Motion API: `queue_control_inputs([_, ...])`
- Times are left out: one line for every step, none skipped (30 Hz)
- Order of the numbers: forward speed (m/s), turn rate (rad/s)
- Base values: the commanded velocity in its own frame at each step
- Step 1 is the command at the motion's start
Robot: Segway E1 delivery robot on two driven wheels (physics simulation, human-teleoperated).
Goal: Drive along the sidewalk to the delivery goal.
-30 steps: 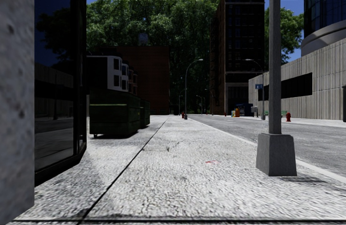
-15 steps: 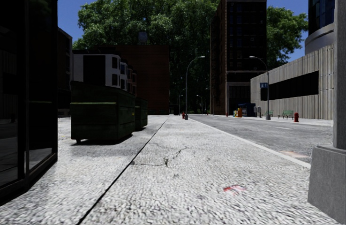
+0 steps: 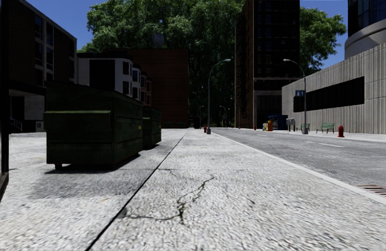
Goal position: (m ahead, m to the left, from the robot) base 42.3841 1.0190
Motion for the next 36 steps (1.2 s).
queue_control_inputs([2.0,0.0])
queue_control_inputs([2.0,0.0])
queue_control_inputs([2.0,0.0])
queue_control_inputs([2.0,0.0])
queue_control_inputs([2.0,0.0])
queue_control_inputs([2.0,0.0])
queue_control_inputs([2.0,0.0])
queue_control_inputs([2.0,0.0])
queue_control_inputs([2.0,0.0])
queue_control_inputs([2.0,0.0])
queue_control_inputs([2.0,0.0])
queue_control_inputs([2.0,0.0])
queue_control_inputs([2.0,0.0])
queue_control_inputs([2.0,0.0])
queue_control_inputs([2.0,0.0])
queue_control_inputs([2.0,0.0])
queue_control_inputs([2.0,0.0])
queue_control_inputs([2.0,0.0])
queue_control_inputs([2.0,0.0])
queue_control_inputs([2.0,0.0])
queue_control_inputs([2.0,0.0])
queue_control_inputs([2.0,0.0])
queue_control_inputs([2.0,0.0])
queue_control_inputs([2.0,0.0])
queue_control_inputs([2.0,0.0])
queue_control_inputs([2.0,0.0])
queue_control_inputs([2.0,0.0])
queue_control_inputs([2.0,0.0])
queue_control_inputs([2.0,0.0])
queue_control_inputs([2.0,0.0])
queue_control_inputs([2.0,0.0])
queue_control_inputs([2.0,0.0])
queue_control_inputs([2.0,0.0])
queue_control_inputs([2.0,0.0])
queue_control_inputs([2.0,0.0])
queue_control_inputs([2.0,0.0])
